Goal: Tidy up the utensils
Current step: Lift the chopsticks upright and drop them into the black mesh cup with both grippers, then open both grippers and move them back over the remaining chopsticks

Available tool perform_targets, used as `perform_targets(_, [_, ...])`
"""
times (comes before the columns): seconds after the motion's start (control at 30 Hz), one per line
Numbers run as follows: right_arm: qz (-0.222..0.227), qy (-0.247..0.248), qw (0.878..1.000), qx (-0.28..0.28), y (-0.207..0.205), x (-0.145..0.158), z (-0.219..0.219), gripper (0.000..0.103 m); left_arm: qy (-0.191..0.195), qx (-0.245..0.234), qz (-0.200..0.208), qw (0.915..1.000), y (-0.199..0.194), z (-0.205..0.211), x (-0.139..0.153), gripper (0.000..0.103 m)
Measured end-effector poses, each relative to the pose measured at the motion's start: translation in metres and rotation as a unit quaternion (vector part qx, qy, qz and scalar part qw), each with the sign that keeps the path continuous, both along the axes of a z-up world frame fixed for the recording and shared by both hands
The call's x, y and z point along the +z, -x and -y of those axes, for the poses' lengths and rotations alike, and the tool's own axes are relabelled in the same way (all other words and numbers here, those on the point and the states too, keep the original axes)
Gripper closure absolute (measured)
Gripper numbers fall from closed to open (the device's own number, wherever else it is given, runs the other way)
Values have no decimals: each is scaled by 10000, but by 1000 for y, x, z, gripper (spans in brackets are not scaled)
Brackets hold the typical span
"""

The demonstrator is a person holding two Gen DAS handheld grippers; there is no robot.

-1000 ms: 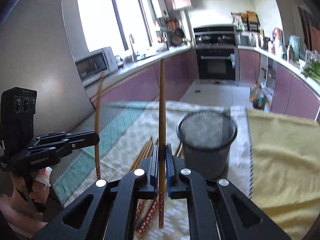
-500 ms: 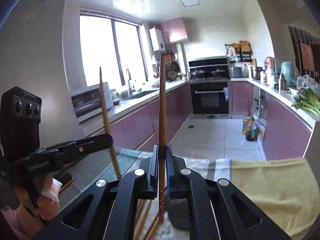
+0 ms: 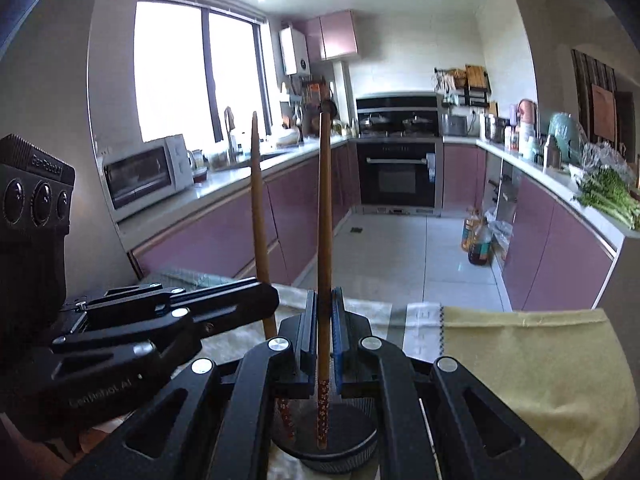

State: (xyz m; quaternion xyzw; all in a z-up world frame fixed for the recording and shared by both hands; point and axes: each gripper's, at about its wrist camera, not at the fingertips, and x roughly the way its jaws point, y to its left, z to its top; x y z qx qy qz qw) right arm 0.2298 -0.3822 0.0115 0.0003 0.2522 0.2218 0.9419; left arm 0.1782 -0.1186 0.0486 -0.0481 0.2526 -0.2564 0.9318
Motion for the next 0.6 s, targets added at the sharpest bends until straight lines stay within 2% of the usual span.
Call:
perform_targets(0.17, [-466,180,9988,-9,-10,-17,-6,97,-304,-91,-442,9985,-9,8,-30,95])
perform_targets(0.3, [-677,288,9972,-122,-17,-25,-8,95,-486,-100,-608,9969,-22,8,-50,95])
perform_targets(0.4, [-658,231,9973,-208,-17,-24,-3,90,-509,-22,-583,9970,-23,6,-50,84])
perform_targets(0.47, [-582,187,9978,-272,-10,-23,-3,78,-494,35,-496,9975,-18,1,-47,77])
perform_targets(0.6, [-445,20,9988,-190,7,-17,1,77,-484,147,-186,9985,-1,-15,-36,72])
